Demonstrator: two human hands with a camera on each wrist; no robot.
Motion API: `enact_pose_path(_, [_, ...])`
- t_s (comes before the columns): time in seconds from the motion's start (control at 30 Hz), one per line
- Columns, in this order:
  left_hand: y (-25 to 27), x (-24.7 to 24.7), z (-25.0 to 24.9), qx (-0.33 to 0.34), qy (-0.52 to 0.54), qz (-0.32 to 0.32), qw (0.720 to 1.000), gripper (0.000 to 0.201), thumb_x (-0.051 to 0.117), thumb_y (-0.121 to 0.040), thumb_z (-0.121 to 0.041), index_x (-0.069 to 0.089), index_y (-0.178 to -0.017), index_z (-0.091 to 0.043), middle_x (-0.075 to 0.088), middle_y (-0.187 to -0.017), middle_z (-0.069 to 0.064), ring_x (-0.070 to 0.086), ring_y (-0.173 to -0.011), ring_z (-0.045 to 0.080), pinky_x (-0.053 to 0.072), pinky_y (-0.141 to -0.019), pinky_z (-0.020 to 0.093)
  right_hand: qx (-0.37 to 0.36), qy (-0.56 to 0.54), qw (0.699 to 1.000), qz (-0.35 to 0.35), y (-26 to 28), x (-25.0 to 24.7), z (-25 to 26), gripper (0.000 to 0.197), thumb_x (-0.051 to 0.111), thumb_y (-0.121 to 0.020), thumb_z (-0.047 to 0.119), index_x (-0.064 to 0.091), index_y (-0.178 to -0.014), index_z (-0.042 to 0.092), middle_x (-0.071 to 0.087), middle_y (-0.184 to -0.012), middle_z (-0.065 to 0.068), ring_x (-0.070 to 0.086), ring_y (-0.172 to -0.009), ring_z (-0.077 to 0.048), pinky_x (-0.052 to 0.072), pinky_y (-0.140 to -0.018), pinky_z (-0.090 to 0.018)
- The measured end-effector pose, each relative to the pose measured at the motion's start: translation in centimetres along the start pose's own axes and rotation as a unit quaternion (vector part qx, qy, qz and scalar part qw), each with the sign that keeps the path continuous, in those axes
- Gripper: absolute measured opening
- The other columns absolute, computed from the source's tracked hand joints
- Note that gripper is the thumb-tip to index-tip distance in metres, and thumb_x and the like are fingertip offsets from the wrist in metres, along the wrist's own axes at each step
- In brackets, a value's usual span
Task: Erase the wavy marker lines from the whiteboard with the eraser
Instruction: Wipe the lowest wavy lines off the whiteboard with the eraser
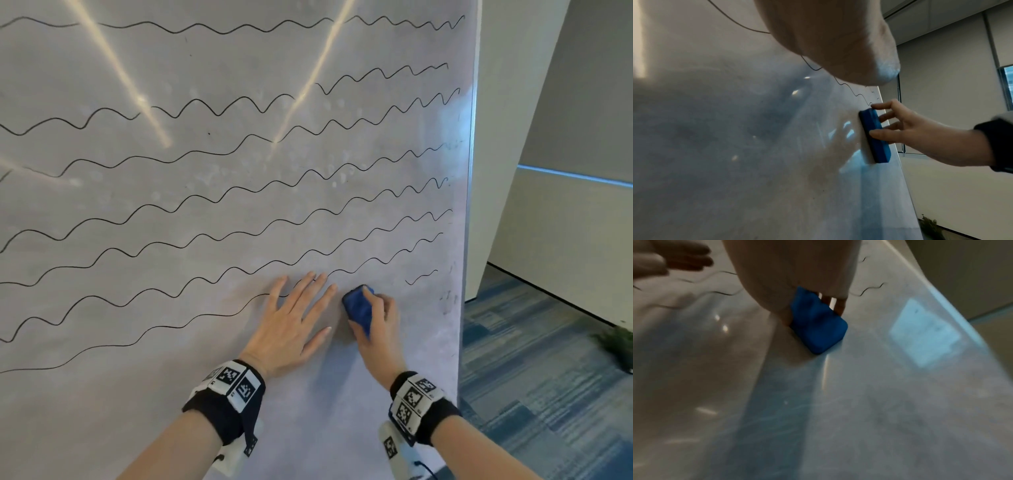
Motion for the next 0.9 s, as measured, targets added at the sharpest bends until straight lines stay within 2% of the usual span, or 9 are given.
enact_pose_path(0.03, [0.0,-0.1,-0.1,0.001,-0.002,-0.002,1.0,0.062,0.034,-0.098,-0.046,0.033,-0.151,-0.014,0.031,-0.157,0.008,0.028,-0.145,0.023,0.021,-0.113,0.055,0.01,-0.001,1.0,0.004,-0.5,-0.9,-1.0,0.069,0.067,-0.082,0.003,0.033,-0.141,0.015,0.037,-0.122,-0.005,0.043,-0.112,-0.027,0.034,-0.098,-0.029])
enact_pose_path(0.1, [0.2,-0.3,0.1,0.004,-0.006,-0.007,1.0,0.062,0.033,-0.099,-0.047,0.032,-0.151,-0.014,0.031,-0.157,0.008,0.027,-0.146,0.023,0.021,-0.113,0.055,0.093,-0.019,0.995,-0.022,-1.8,-2.8,-3.0,0.067,0.065,-0.084,0.004,0.031,-0.142,0.009,0.037,-0.127,-0.013,0.044,-0.115,-0.031,0.029,-0.098,-0.024])
enact_pose_path(0.2, [0.8,-0.6,0.2,0.011,0.002,-0.013,1.0,0.062,0.033,-0.099,-0.046,0.032,-0.151,-0.014,0.031,-0.157,0.008,0.028,-0.145,0.024,0.022,-0.112,0.056,0.202,-0.033,0.977,-0.063,-2.9,-4.0,-3.2,0.064,0.063,-0.088,0.007,0.029,-0.142,0.005,0.036,-0.13,-0.021,0.042,-0.117,-0.037,0.029,-0.096,-0.027])
enact_pose_path(0.3, [1.0,-0.5,0.1,0.024,0.017,-0.019,0.999,0.061,0.035,-0.098,-0.046,0.035,-0.15,-0.013,0.033,-0.156,0.008,0.03,-0.144,0.024,0.021,-0.113,0.055,0.164,-0.042,0.984,-0.051,-1.9,-2.0,-0.2,0.064,0.063,-0.088,0.009,0.029,-0.142,0.005,0.034,-0.131,-0.018,0.041,-0.118,-0.03,0.027,-0.097,-0.023])
enact_pose_path(0.43, [0.0,-0.7,-0.2,0.039,0.028,-0.025,0.999,0.062,0.036,-0.097,-0.046,0.033,-0.15,-0.014,0.034,-0.155,0.008,0.028,-0.144,0.024,0.018,-0.114,0.052,0.09,-0.004,0.996,-0.002,-0.3,-0.3,0.9,0.069,0.064,-0.085,0.008,0.027,-0.143,0.01,0.032,-0.125,-0.004,0.039,-0.113,-0.018,0.033,-0.1,-0.027])
enact_pose_path(0.6, [-1.6,-1.0,-0.7,0.041,0.024,-0.032,0.998,0.061,0.035,-0.098,-0.046,0.035,-0.15,-0.013,0.032,-0.156,0.007,0.027,-0.145,0.023,0.02,-0.113,0.053,-0.013,0.065,0.997,0.03,-1.0,-2.1,-1.6,0.071,0.069,-0.08,0.002,0.033,-0.14,0.014,0.04,-0.121,-0.009,0.045,-0.11,-0.026,0.042,-0.094,-0.035])
enact_pose_path(0.7, [-2.5,-0.7,-1.0,0.028,-0.001,-0.028,0.999,0.061,0.034,-0.099,-0.047,0.037,-0.149,-0.013,0.034,-0.155,0.008,0.028,-0.145,0.024,0.022,-0.113,0.055,0.025,0.051,0.998,0.015,-1.8,-4.0,-4.4,0.067,0.067,-0.082,0.001,0.034,-0.14,0.008,0.039,-0.124,-0.014,0.044,-0.112,-0.029,0.036,-0.096,-0.029])
enact_pose_path(0.8, [-3.4,-0.4,-1.7,0.028,0.003,-0.028,0.999,0.06,0.031,-0.1,-0.046,0.035,-0.15,-0.014,0.033,-0.156,0.009,0.026,-0.145,0.024,0.019,-0.114,0.054,0.129,0.038,0.991,-0.023,-3.5,-6.2,-8.1,0.065,0.066,-0.085,0.008,0.032,-0.141,0.004,0.04,-0.122,-0.02,0.042,-0.111,-0.032,0.029,-0.095,-0.023])
enact_pose_path(0.9, [-5.1,-0.3,-2.3,0.019,-0.015,-0.035,0.999,0.06,0.03,-0.1,-0.047,0.035,-0.15,-0.014,0.032,-0.156,0.009,0.027,-0.145,0.023,0.018,-0.115,0.053,0.183,0.048,0.98,-0.063,-4.5,-7.5,-8.9,0.065,0.066,-0.086,0.016,0.033,-0.141,0.005,0.042,-0.121,-0.024,0.043,-0.114,-0.041,0.032,-0.099,-0.037])
Point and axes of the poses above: each hand's wrist, its own y-axis away from the middle knuckle, its own x-axis out of the palm, z = x × y, the point moved 3 cm from there along -y, towards the middle knuckle
